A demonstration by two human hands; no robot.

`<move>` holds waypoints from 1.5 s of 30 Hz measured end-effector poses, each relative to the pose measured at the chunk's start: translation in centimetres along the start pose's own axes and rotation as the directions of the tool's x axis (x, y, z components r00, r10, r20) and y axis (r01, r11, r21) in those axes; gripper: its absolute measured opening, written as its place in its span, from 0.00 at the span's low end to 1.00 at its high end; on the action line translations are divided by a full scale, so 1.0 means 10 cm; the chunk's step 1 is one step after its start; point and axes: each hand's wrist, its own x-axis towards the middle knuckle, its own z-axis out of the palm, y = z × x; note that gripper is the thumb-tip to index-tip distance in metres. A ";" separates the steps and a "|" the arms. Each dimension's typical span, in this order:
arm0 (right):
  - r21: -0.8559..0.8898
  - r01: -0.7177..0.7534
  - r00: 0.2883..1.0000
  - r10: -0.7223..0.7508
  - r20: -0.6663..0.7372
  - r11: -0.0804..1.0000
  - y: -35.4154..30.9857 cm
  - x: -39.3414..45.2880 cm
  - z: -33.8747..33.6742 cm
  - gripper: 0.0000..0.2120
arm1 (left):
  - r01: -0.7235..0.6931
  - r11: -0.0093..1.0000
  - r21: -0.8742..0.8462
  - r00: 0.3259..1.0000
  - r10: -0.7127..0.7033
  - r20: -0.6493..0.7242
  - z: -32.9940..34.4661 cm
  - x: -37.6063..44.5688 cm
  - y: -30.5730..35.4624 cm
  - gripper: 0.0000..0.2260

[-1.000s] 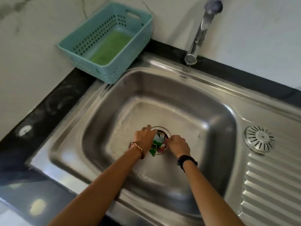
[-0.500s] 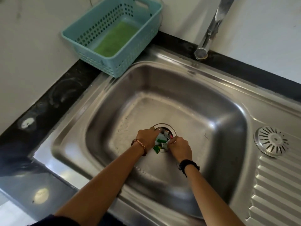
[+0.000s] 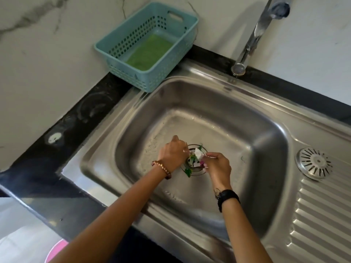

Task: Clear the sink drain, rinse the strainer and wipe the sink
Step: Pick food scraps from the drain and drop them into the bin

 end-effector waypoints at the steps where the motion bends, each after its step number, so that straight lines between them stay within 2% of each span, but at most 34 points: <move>1: 0.086 -0.014 1.000 0.013 0.004 0.996 -0.06 -0.08 0.00 0.07 | 0.015 0.998 -0.064 0.999 -0.018 -0.036 -0.08 -0.09 -0.01 0.10; 3: 0.225 -0.043 0.999 0.036 0.033 0.973 -0.18 -0.24 0.00 0.07 | 0.025 0.980 -0.197 0.992 -0.048 -0.114 -0.20 -0.28 -0.04 0.08; 5: 0.301 -0.046 0.996 0.021 0.085 0.952 -0.29 -0.45 0.04 0.05 | 0.042 0.913 -0.405 0.983 -0.110 -0.145 -0.31 -0.49 -0.09 0.06; 7: 0.324 -0.036 0.989 -0.013 0.150 0.945 -0.38 -0.70 0.13 0.04 | 0.060 0.760 -0.647 0.974 -0.187 -0.129 -0.41 -0.74 -0.19 0.04; 10: 0.331 -0.006 0.961 -0.086 0.263 0.944 -0.46 -1.13 0.36 0.05 | 0.053 0.466 -0.883 0.949 -0.299 -0.101 -0.54 -1.22 -0.45 0.07; 13: 0.312 0.002 0.904 -0.135 0.405 0.950 -0.45 -1.64 0.70 0.07 | -0.046 0.210 -0.977 0.906 -0.402 -0.129 -0.60 -1.79 -0.84 0.07; 16: 0.220 0.003 0.801 -0.134 0.583 0.976 -0.29 -2.21 1.14 0.07 | -0.146 0.047 -0.988 0.822 -0.549 -0.148 -0.58 -2.41 -1.35 0.09; 19: 0.088 0.073 0.695 -0.114 0.710 0.993 0.00 -2.73 1.59 0.07 | -0.226 -0.006 -0.974 0.707 -0.688 -0.160 -0.51 -3.00 -1.89 0.08; 22: -0.013 0.129 0.594 -0.067 0.802 0.992 0.44 -3.17 2.12 0.06 | -0.271 -0.081 -0.959 0.591 -0.800 -0.100 -0.33 -3.58 -2.51 0.07; 24: -0.089 0.164 0.551 -0.016 0.835 0.982 0.81 -3.37 2.45 0.05 | -0.288 -0.138 -0.948 0.539 -0.842 -0.040 -0.14 -3.87 -2.92 0.06; 27: -0.243 0.204 0.528 0.102 0.843 0.949 1.52 -3.56 2.98 0.04 | -0.281 -0.192 -0.940 0.471 -0.881 0.039 0.31 -4.21 -3.56 0.08; 29: -0.345 0.223 0.550 0.175 0.817 0.912 2.00 -3.57 3.27 0.06 | -0.238 -0.213 -0.947 0.442 -0.893 0.090 0.70 -4.29 -3.89 0.08; 33: -0.504 0.292 0.644 0.222 0.732 0.813 2.97 -3.39 3.77 0.06 | -0.087 -0.274 -0.958 0.364 -0.904 0.225 1.59 -4.18 -4.58 0.07; 36: -0.599 0.351 0.702 0.220 0.677 0.720 3.71 -3.12 4.12 0.05 | 0.028 -0.256 -0.966 0.319 -0.914 0.252 2.25 -3.95 -5.09 0.09; 40: -0.662 0.453 0.727 0.183 0.662 0.597 4.55 -2.72 4.53 0.06 | 0.185 -0.155 -0.970 0.328 -0.921 0.210 3.00 -3.58 -5.66 0.13; 43: -0.682 0.468 0.709 0.222 0.669 0.561 5.05 -2.45 4.73 0.06 | 0.229 -0.144 -0.963 0.362 -0.905 0.222 3.47 -3.37 -5.95 0.04; 45: -0.704 0.446 0.720 0.246 0.649 0.553 5.27 -2.34 4.75 0.08 | 0.249 -0.155 -0.956 0.401 -0.882 0.247 3.70 -3.31 -6.03 0.16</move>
